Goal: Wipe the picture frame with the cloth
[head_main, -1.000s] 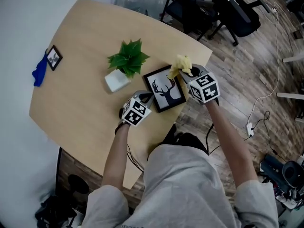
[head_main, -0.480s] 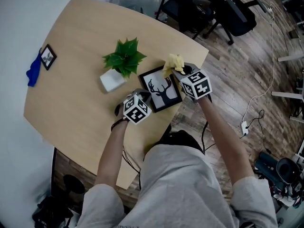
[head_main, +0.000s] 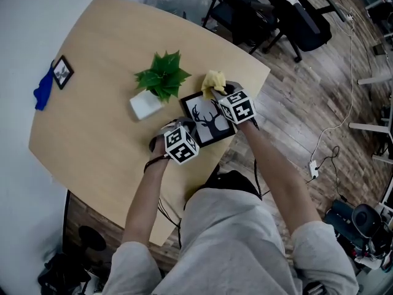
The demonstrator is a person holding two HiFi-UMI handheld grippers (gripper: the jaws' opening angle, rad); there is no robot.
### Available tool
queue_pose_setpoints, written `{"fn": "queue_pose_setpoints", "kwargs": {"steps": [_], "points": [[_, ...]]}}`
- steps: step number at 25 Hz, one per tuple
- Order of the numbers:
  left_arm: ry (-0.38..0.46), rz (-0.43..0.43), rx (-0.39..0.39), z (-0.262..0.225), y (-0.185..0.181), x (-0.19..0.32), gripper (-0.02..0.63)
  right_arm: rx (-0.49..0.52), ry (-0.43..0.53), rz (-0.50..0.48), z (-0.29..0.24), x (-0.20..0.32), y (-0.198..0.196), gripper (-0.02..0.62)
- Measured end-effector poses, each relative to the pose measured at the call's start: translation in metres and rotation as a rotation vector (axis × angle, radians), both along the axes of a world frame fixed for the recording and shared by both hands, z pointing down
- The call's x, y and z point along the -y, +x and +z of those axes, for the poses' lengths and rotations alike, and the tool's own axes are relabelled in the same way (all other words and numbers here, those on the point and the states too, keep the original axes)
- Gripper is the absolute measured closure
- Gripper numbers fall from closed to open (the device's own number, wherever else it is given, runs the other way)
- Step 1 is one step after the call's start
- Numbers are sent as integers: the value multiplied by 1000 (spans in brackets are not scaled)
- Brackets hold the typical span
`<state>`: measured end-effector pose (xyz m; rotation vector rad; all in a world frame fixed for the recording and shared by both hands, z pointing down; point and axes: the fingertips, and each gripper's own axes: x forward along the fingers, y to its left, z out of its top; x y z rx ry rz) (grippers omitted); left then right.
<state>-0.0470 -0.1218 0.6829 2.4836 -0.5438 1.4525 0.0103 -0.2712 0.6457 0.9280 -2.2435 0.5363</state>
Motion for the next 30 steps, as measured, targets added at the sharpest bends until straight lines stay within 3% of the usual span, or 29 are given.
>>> {"fn": "queue_pose_setpoints", "kwargs": {"steps": [4,7,13,30], "points": [[-13,-33,-4,-1,1,3,552,-114,34,-63,15,-4,-10,514],[-8,-54,-14,1,0,3,554,-113,12,-43,17,-3,-9,514],[9,-82,-22,0,-2,3,554,-158,-41,-107,18,-10,-9,514],[31,-118,-32,-1,-2,3,554,-180,-53,-145,22,-33,0,514]]}}
